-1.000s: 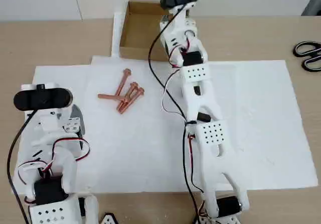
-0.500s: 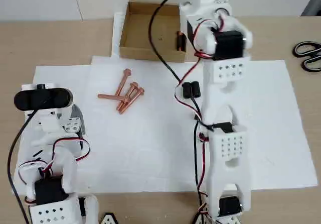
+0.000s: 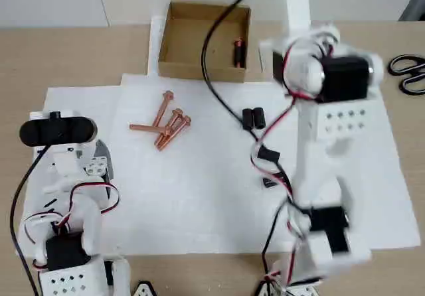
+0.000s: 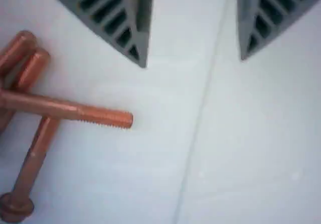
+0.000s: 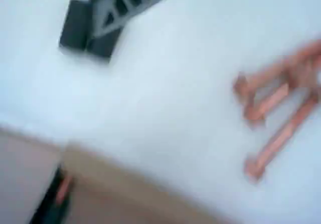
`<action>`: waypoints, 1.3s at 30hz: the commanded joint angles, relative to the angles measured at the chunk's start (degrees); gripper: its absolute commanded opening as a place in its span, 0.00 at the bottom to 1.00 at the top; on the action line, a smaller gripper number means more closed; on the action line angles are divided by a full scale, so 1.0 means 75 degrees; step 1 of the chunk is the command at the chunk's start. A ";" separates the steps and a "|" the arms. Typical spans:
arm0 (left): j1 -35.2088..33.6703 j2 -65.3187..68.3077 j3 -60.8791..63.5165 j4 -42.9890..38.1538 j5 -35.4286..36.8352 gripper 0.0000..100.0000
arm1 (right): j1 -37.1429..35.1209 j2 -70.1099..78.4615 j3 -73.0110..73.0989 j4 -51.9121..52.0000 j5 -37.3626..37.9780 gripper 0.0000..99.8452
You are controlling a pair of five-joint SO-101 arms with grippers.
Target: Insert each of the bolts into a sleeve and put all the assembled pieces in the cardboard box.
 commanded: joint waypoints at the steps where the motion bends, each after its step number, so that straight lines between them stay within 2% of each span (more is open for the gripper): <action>1: 0.0023 -0.0070 -0.0076 0.0047 -0.0012 0.12 | 0.0053 -0.1588 0.3059 -0.0006 0.0586 0.13; 10: 0.0023 -0.0070 -0.0076 0.0059 0.0023 0.12 | 0.0264 -0.3897 0.7244 -0.0275 0.1102 0.13; 15: 0.0023 -0.0117 -0.0076 0.0059 0.0023 0.12 | 0.0545 -0.3991 0.9061 -0.1916 0.1524 0.13; 17: 0.0012 -0.0117 -0.0053 0.0070 0.0023 0.12 | 0.0440 -0.3979 0.9354 -0.2268 0.1817 0.13; 21: 0.0023 -0.0117 -0.0041 0.0070 0.0035 0.12 | 0.0170 -0.3979 0.9506 -0.2620 0.3177 0.13; 30: 0.0012 -0.0105 -0.0029 0.0082 0.0035 0.11 | 0.0158 -0.3886 0.9881 -0.2292 0.5568 0.13; 34: 0.0012 -0.0094 -0.0029 0.0094 0.0035 0.11 | 0.0193 -0.3229 0.9858 -0.2374 0.5990 0.13; 39: 0.0012 -0.0129 0.0205 0.0082 0.0035 0.11 | 0.0170 -0.2045 0.9752 -0.3347 0.6013 0.13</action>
